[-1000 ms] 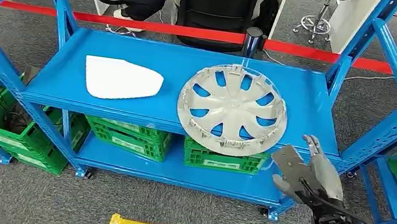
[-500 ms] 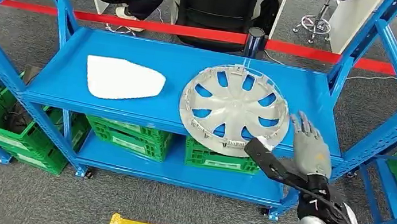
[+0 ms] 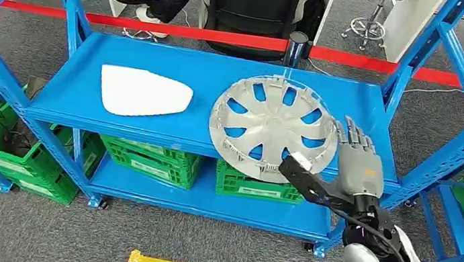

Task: Take the parts from the cabinet and place them on the table.

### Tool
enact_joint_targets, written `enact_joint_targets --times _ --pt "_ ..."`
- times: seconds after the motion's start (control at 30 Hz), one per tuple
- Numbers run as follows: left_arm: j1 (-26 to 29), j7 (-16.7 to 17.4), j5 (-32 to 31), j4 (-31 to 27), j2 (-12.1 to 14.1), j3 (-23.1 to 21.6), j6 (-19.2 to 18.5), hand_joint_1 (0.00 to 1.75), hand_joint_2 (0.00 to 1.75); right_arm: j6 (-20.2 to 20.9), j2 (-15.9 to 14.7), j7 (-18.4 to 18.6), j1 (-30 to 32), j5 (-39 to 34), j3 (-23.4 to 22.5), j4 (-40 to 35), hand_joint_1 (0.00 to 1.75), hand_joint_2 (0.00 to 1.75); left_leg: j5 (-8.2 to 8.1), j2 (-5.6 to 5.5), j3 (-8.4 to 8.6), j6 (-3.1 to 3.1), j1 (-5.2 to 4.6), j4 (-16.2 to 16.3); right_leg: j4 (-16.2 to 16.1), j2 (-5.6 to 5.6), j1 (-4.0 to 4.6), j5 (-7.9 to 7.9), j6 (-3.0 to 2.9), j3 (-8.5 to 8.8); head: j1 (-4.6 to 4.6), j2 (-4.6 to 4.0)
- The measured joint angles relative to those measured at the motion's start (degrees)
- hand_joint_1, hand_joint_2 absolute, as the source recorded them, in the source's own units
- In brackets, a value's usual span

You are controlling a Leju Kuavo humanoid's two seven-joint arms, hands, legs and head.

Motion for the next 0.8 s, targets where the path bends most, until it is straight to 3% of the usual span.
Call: enact_joint_targets --times 0.37,0.57,0.8 --pt "0.0 -0.2 0.7 0.0 0.4 -1.4 -0.6 0.00 0.00 7.5 0.8 3.8 -2.6 -13.0 1.6 5.9 0.00 1.75 0.00 0.00 -0.01 0.00 0.00 0.0 0.0 0.00 0.00 0.01 0.00 0.00 -0.09 0.00" --pt "0.0 -0.4 1.7 0.0 0.5 -1.9 -0.7 0.00 0.00 8.9 1.0 4.9 -4.8 -18.2 2.7 7.6 0.00 1.75 0.00 0.00 -0.02 0.00 0.00 0.0 0.0 0.00 0.00 0.00 0.00 0.00 -0.02 0.00" --pt "0.0 -0.7 2.3 0.1 0.6 -2.3 -0.7 0.00 0.00 9.3 1.3 4.9 -6.6 -19.2 4.1 8.9 0.00 1.75 0.00 0.00 -0.02 0.00 0.00 0.0 0.0 0.00 0.00 0.00 0.00 0.00 -0.07 0.00"
